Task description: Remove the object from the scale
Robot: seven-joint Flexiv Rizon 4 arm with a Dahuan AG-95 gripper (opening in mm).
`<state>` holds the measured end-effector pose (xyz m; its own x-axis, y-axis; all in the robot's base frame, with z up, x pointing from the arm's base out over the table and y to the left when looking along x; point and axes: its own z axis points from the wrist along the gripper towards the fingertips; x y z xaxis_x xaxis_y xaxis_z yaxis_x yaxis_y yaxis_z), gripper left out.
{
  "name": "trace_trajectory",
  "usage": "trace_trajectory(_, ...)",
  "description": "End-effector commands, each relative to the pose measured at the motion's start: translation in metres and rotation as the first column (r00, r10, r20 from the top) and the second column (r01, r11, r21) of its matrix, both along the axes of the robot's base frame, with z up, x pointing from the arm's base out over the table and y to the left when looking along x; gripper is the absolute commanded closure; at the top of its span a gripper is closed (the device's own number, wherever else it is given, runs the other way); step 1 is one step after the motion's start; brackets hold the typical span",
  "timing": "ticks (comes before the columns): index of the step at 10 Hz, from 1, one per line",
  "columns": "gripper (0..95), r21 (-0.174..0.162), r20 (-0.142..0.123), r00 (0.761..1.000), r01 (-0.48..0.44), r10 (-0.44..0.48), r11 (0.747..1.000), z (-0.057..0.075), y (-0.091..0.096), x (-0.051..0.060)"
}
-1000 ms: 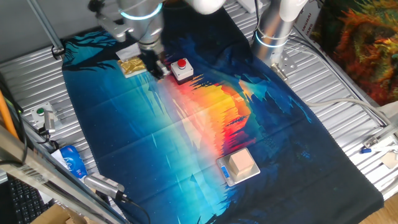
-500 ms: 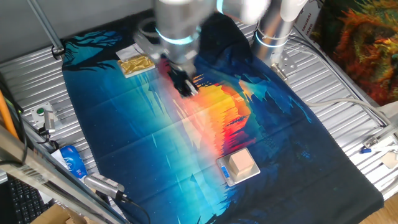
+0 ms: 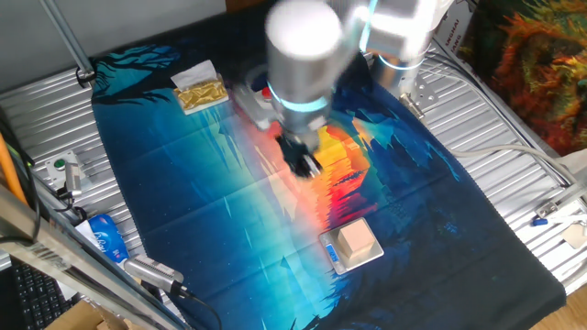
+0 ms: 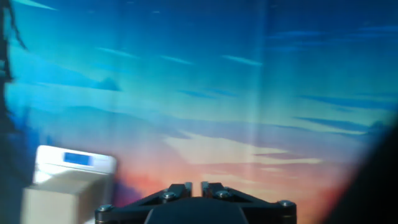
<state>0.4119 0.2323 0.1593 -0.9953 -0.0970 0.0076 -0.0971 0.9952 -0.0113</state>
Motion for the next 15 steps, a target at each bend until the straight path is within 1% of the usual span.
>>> trace_trajectory(1,0.0,0.033,-0.003,0.995,0.102,-0.102,0.994,-0.024,0.127,-0.016)
trace_trajectory(4,0.0,0.065,-0.017,0.992,0.123,-0.122,0.99,-0.027,0.128,-0.015)
trace_trajectory(7,0.0,0.075,-0.035,0.992,0.127,-0.125,0.989,-0.037,0.129,-0.013)
trace_trajectory(8,0.0,0.074,-0.047,0.99,0.14,-0.136,0.987,-0.043,0.128,-0.015)
trace_trajectory(10,0.0,0.07,-0.048,0.986,0.164,-0.161,0.984,-0.055,0.121,-0.024)
trace_trajectory(12,0.0,0.075,-0.049,0.987,0.157,-0.154,0.985,-0.075,0.115,-0.033)
trace_trajectory(13,0.0,0.078,-0.051,0.987,0.157,-0.153,0.985,-0.082,0.113,-0.037)
trace_trajectory(14,0.0,0.08,-0.051,0.987,0.154,-0.15,0.985,-0.085,0.112,-0.038)
trace_trajectory(15,0.0,0.093,-0.052,0.989,0.145,-0.14,0.985,-0.093,0.11,-0.042)
